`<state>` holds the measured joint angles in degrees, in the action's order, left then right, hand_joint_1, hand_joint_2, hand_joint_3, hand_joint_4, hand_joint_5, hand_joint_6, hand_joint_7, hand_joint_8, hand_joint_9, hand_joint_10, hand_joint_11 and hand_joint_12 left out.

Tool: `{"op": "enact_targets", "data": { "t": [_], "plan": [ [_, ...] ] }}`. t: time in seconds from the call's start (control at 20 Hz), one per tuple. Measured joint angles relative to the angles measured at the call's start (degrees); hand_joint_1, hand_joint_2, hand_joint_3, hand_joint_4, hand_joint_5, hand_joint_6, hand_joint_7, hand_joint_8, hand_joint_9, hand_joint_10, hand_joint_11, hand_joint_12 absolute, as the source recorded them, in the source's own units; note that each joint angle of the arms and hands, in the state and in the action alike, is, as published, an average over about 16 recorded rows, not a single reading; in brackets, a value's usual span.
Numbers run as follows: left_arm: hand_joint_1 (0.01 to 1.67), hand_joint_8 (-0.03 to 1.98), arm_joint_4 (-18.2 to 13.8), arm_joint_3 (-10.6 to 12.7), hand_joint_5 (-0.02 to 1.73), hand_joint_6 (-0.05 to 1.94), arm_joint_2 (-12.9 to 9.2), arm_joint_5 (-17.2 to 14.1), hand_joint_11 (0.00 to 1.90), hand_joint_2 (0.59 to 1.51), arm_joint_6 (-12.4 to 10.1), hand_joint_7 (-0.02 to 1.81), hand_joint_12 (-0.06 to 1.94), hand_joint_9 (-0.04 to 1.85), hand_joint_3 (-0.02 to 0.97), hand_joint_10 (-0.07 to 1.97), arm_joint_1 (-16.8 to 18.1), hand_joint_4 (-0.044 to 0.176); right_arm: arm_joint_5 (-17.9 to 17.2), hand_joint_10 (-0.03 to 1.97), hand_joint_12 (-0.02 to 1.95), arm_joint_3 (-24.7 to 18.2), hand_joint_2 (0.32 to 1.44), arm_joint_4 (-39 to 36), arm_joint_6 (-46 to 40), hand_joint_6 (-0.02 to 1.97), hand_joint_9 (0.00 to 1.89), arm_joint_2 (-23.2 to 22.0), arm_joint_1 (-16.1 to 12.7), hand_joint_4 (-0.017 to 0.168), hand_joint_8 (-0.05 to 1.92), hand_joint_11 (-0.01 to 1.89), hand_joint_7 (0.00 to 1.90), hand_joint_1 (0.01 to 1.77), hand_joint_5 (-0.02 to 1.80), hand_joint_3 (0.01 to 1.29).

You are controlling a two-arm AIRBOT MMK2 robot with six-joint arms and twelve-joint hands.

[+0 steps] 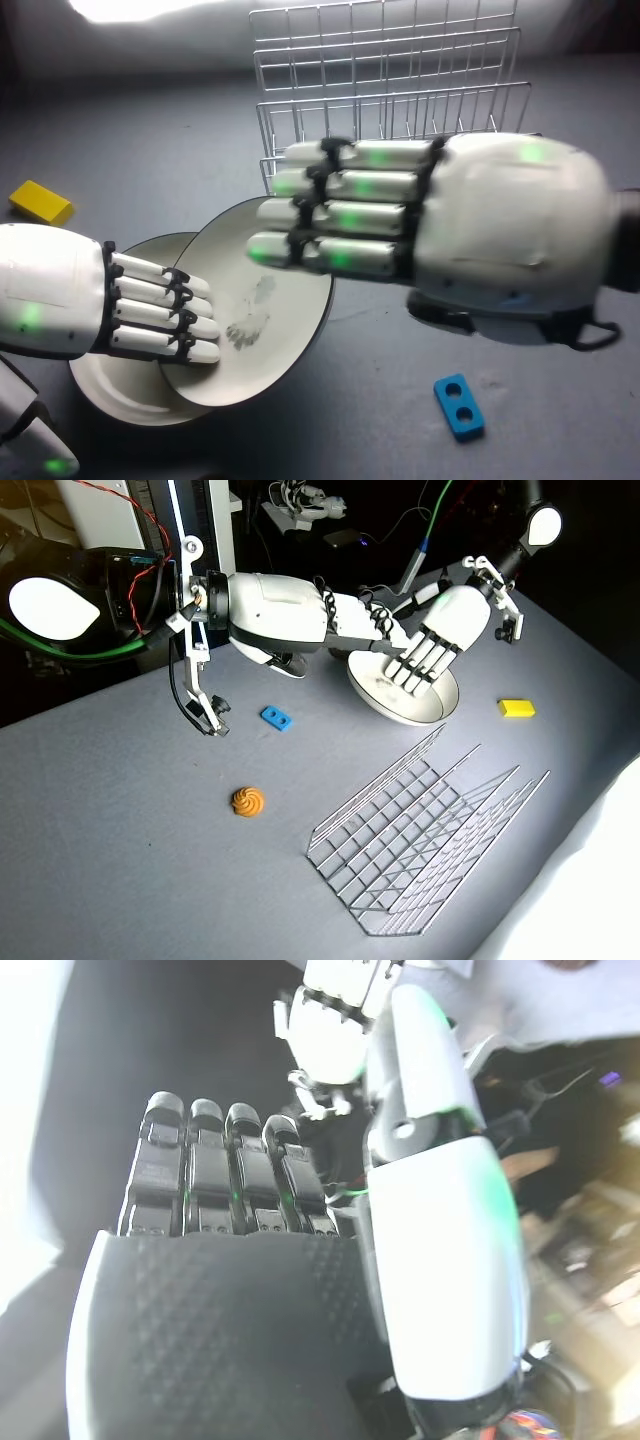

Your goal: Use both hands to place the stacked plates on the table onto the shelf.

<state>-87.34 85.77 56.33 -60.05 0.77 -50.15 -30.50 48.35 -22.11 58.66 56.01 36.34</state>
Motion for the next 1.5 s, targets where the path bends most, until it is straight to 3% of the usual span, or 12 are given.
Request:
{"op": "enact_targets", "data": {
  "t": [0.55, 0.9, 1.2, 1.5],
  "plan": [
    [0.02, -0.02, -0.2, -0.7, 0.00, 0.00, 0.6, 0.8, 0.02, 1.072, -1.0, -0.01, 0.00, 0.02, 0.015, 0.01, 1.3, -0.004, 8.1, 0.01, -0.01, 11.0, 1.19, -1.8, 1.0, 0.02, 0.02, 12.9, -2.7, 0.000, 0.01, 0.02, 0.02, 1.36, 0.02, 0.03],
    [0.02, -0.02, -0.3, -0.4, 0.00, 0.00, 0.8, 0.7, 0.02, 1.076, -1.2, -0.01, 0.00, 0.02, 0.015, 0.01, 1.4, -0.004, 9.4, 0.01, 0.06, 14.1, 1.18, -1.8, 2.4, 0.02, 0.03, 18.3, -2.3, 0.000, 0.01, 0.02, 0.03, 1.38, 0.05, 0.03],
    [0.02, -0.02, -0.3, -0.2, 0.00, 0.00, 0.9, 0.5, 0.02, 1.078, -1.3, -0.01, 0.00, 0.02, 0.014, 0.01, 1.4, -0.004, 9.3, 0.02, 0.43, 15.3, 1.16, -1.7, 3.7, 0.02, 0.12, 21.3, -1.4, 0.000, 0.01, 0.02, 0.15, 1.33, 0.18, 0.03],
    [0.02, -0.02, -0.2, -0.1, 0.01, 0.00, 1.0, 0.5, 0.02, 1.078, -1.3, -0.01, 0.00, 0.02, 0.014, 0.01, 1.4, -0.004, 8.7, 0.05, 0.90, 16.1, 1.14, -1.8, 5.4, 0.06, 0.39, 23.2, -1.2, -0.002, 0.02, 0.14, 0.42, 1.23, 0.42, 0.02]
  ]
}}
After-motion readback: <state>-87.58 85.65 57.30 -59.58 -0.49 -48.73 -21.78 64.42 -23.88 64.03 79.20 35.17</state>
